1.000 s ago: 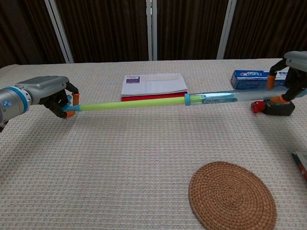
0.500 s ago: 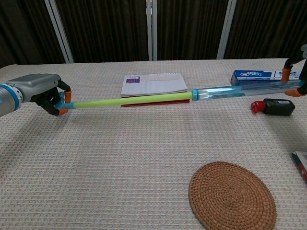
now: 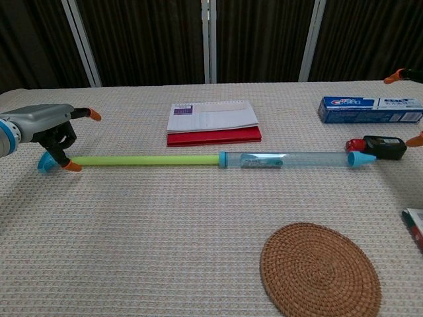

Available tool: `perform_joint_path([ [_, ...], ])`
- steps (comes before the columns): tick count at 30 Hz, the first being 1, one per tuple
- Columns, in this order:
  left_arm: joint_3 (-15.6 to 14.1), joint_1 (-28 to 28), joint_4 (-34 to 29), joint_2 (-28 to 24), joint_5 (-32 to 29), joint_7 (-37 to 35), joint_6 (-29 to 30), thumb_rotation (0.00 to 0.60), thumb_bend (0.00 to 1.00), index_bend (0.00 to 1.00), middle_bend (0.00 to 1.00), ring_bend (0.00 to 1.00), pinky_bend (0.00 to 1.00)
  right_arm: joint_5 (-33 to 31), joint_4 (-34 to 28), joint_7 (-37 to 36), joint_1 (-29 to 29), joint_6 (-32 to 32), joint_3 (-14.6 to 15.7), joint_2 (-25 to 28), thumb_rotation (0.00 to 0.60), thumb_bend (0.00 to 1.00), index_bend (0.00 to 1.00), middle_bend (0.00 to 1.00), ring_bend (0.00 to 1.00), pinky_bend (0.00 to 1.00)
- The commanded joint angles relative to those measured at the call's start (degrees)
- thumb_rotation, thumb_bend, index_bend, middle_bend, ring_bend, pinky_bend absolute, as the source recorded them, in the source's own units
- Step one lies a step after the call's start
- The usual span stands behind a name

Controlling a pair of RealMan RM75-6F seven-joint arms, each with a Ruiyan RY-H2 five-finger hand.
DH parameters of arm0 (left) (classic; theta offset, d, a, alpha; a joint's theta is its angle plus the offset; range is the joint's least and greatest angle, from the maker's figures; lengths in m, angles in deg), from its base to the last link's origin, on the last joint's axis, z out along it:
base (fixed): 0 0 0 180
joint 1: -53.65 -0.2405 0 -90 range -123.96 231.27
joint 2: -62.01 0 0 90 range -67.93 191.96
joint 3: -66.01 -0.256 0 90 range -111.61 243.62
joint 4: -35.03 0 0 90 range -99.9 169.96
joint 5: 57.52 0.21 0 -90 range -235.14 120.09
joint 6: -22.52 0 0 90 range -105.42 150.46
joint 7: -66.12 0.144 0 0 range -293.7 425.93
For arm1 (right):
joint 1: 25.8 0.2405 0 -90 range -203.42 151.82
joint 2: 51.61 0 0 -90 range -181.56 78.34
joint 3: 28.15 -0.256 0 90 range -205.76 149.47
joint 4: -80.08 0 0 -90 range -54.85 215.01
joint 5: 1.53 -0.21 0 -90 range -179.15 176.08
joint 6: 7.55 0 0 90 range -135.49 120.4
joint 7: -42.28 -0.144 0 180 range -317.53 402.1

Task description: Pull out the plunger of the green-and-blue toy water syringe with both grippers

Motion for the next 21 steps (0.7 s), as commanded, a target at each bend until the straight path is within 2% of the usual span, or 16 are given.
perform_joint_path([
  [1, 0.1, -0.7, -1.5, -1.3, 0.9, -1.6, 0.9, 0.600, 0.00, 0.00, 0.73, 0.74, 0.94, 1.5, -1.6, -1.3, -0.8, -0.6, 0.3, 1.1, 0.600, 0.00, 0.00, 1.00, 1.00, 1.00],
  [3, 0.2, -1.2, -2.6, -2.2, 1.3, -2.5, 1.6, 0.600, 0.00, 0.00, 0.64, 0.67, 0.87, 2.4, -2.6, -2.0, -1.3, -1.2, 0.4, 1.8, 0.600, 0.00, 0.00, 0.97, 1.00, 1.00],
  [4, 0.4, -1.6, -3.6, -3.0, 1.8, -3.2, 2.4, 0.600, 0.00, 0.00, 0.57, 0.61, 0.80, 3.1, -3.6, -2.8, -1.9, -1.8, 0.4, 2.5, 0.600, 0.00, 0.00, 0.92, 0.99, 1.00],
  [5, 0.4, -2.2, -4.7, -3.9, 2.3, -3.9, 3.5, 0.600, 0.00, 0.00, 0.47, 0.51, 0.68, 4.3, -4.5, -3.8, -2.6, -2.4, 0.6, 3.2, 0.600, 0.00, 0.00, 0.87, 0.96, 1.00],
  [6, 0.5, -2.8, -5.9, -4.8, 3.0, -4.7, 4.7, 0.600, 0.00, 0.00, 0.35, 0.40, 0.54, 5.7, -5.4, -4.8, -3.3, -3.2, 0.9, 4.0, 0.600, 0.00, 0.00, 0.78, 0.90, 0.95],
  [9, 0.1, -5.5, -10.4, -8.4, 5.5, -6.7, 9.4, 0.600, 0.00, 0.00, 0.06, 0.08, 0.19, 12.4, -7.4, -9.1, -6.1, -6.0, 2.7, 7.2, 0.600, 0.00, 0.00, 0.44, 0.56, 0.61],
  [11, -0.6, -7.8, -14.0, -11.2, 7.1, -7.5, 12.7, 0.600, 0.00, 0.00, 0.00, 0.00, 0.06, 17.5, -7.9, -12.4, -8.1, -7.9, 4.4, 9.4, 0.600, 0.00, 0.00, 0.19, 0.23, 0.31],
  [12, -1.1, -9.2, -16.2, -12.9, 7.9, -7.7, 14.7, 0.600, 0.00, 0.00, 0.00, 0.00, 0.02, 20.1, -7.9, -14.1, -9.3, -9.0, 5.4, 10.6, 0.600, 0.00, 0.00, 0.14, 0.17, 0.24],
  [15, -2.7, -12.9, -21.9, -17.0, 10.0, -7.0, 19.9, 0.600, 0.00, 0.00, 0.00, 0.00, 0.00, 25.8, -7.1, -17.1, -12.1, -12.7, 7.7, 13.1, 0.600, 0.00, 0.00, 0.01, 0.01, 0.02],
  [16, -3.3, -13.9, -23.5, -18.1, 10.4, -6.5, 21.1, 0.600, 0.00, 0.00, 0.00, 0.00, 0.00, 27.2, -6.7, -17.6, -12.8, -13.7, 8.3, 13.6, 0.600, 0.00, 0.00, 0.00, 0.00, 0.00],
  [21, -6.2, -18.8, -30.9, -23.1, 14.1, -4.9, 27.9, 0.600, 0.00, 0.00, 0.00, 0.00, 0.00, 32.9, -4.4, -18.3, -16.8, -19.1, 11.3, 15.6, 0.600, 0.00, 0.00, 0.00, 0.00, 0.00],
])
